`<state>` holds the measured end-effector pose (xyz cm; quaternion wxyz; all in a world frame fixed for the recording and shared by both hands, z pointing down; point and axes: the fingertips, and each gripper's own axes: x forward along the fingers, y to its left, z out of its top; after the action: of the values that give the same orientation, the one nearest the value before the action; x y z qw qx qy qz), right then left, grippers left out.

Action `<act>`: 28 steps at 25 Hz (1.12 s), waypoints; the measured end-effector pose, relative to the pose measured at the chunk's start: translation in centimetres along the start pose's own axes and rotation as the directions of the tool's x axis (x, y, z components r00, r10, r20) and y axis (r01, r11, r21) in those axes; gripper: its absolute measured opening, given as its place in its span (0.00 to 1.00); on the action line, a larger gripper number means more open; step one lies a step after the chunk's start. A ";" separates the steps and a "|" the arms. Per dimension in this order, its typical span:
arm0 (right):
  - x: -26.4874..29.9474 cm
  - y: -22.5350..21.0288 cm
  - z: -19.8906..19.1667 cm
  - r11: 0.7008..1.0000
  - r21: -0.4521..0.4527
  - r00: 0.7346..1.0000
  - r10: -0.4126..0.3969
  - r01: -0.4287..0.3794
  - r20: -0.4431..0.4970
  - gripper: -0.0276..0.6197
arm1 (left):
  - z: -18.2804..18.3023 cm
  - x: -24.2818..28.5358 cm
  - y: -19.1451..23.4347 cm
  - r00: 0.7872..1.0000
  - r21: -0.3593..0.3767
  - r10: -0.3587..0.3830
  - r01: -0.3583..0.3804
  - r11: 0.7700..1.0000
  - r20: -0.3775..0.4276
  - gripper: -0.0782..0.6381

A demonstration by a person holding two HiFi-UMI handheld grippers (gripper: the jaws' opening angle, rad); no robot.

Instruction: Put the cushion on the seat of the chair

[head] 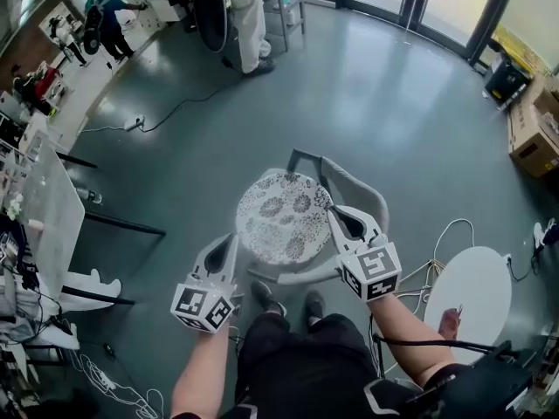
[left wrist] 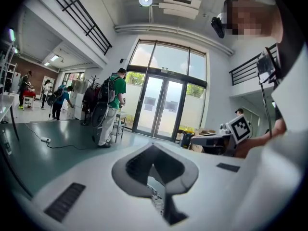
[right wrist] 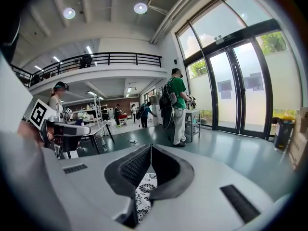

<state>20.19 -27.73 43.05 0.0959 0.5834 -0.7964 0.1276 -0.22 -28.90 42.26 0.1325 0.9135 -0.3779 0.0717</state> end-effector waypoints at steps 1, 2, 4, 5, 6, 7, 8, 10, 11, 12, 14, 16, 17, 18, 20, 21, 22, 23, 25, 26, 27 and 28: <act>-0.3 0.2 0.3 1.000 0.000 1.000 0.001 -0.001 0.007 0.07 | 0.2 -0.4 -0.1 1.000 0.001 0.002 -0.002 1.000 0.002 0.12; -0.7 0.5 0.6 1.000 0.005 1.000 0.004 -0.004 0.013 0.07 | 0.4 -0.8 -0.2 1.000 0.000 0.003 -0.003 1.000 0.004 0.12; -1.5 1.0 1.2 1.000 0.016 1.000 0.006 -0.006 0.022 0.07 | 0.9 -1.8 -0.2 1.000 -0.012 0.005 -0.004 1.000 0.015 0.12; -1.8 1.3 1.5 1.000 0.019 1.000 0.002 -0.003 0.026 0.07 | 1.2 -2.2 -0.1 1.000 -0.018 0.006 -0.005 1.000 0.022 0.12; -2.2 1.5 1.9 1.000 0.022 1.000 -0.005 0.004 0.031 0.07 | 1.5 -2.7 -0.1 1.000 -0.018 0.005 -0.005 1.000 0.027 0.12; -2.5 1.8 2.3 1.000 0.024 0.999 -0.013 0.013 0.039 0.06 | 1.9 -3.1 0.0 0.999 -0.016 0.003 -0.002 1.000 0.032 0.12; -2.8 2.1 2.9 1.000 0.022 0.999 -0.022 0.021 0.048 0.06 | 2.3 -3.6 0.0 0.999 -0.010 -0.001 0.001 1.000 0.037 0.12; -3.1 2.8 4.0 0.999 0.016 0.997 -0.035 0.034 0.069 0.06 | 3.1 -4.6 0.2 0.999 0.009 -0.005 0.005 1.000 0.047 0.12; -3.3 3.2 4.5 0.999 0.016 0.996 -0.039 0.037 0.078 0.06 | 3.6 -5.2 0.3 0.999 0.018 -0.005 0.004 1.000 0.052 0.12; -3.4 3.8 5.0 0.999 0.015 0.995 -0.040 0.039 0.086 0.06 | 3.9 -5.8 0.6 0.998 0.021 -0.003 0.002 1.000 0.057 0.12; -3.5 5.0 5.6 0.999 0.003 0.994 -0.038 0.038 0.100 0.06 | 4.6 -7.0 1.0 0.997 0.023 -0.002 0.000 1.000 0.072 0.12; -3.5 6.0 6.0 0.999 -0.005 0.993 -0.040 0.041 0.107 0.06 | 4.9 -8.2 1.3 0.996 0.026 -0.005 0.003 1.000 0.087 0.12; -3.6 6.4 6.1 0.999 -0.001 0.993 -0.046 0.046 0.109 0.06 | 5.0 -8.6 1.3 0.996 0.029 -0.009 0.006 1.000 0.093 0.12; -3.7 6.7 6.3 0.999 0.004 0.992 -0.054 0.054 0.112 0.06 | 5.2 -9.0 1.4 0.995 0.034 -0.013 0.010 0.999 0.097 0.12; -3.9 7.3 6.7 0.998 0.007 0.991 -0.066 0.066 0.119 0.06 | 5.7 -9.5 1.6 0.994 0.047 -0.017 0.013 0.999 0.105 0.12; -3.9 7.7 7.0 0.998 0.004 0.990 -0.069 0.069 0.121 0.06 | 6.0 -9.9 1.7 0.994 0.049 -0.017 0.011 0.999 0.110 0.12; -4.1 8.0 7.2 0.997 0.002 0.990 -0.071 0.071 0.123 0.06 | 6.4 -10.2 1.8 0.993 0.049 -0.017 0.011 0.999 0.116 0.12; -4.2 8.2 7.5 0.997 0.001 0.989 -0.075 0.075 0.125 0.06 | 6.7 -10.6 1.8 0.992 0.050 -0.019 0.013 0.999 0.122 0.12; -4.6 8.4 8.0 0.996 -0.004 0.988 -0.086 0.087 0.130 0.06 | 7.3 -10.9 1.7 0.991 0.057 -0.029 0.022 0.998 0.131 0.12; -4.7 8.6 8.2 0.996 -0.012 0.987 -0.091 0.093 0.132 0.06 | 7.3 -10.8 1.6 0.991 0.062 -0.034 0.026 0.998 0.133 0.12; -4.7 8.8 8.3 0.995 -0.023 0.987 -0.093 0.096 0.133 0.06 | 7.3 -10.8 1.6 0.990 0.065 -0.037 0.028 0.997 0.133 0.12; -4.7 9.1 8.3 0.995 -0.035 0.987 -0.092 0.097 0.133 0.06 | 7.2 -10.9 1.8 0.991 0.064 -0.035 0.027 0.998 0.131 0.12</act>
<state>12.85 -23.47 32.87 0.0613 0.6255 -0.7748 0.0680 -8.89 -24.92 33.24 0.0798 0.9257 -0.3692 0.0205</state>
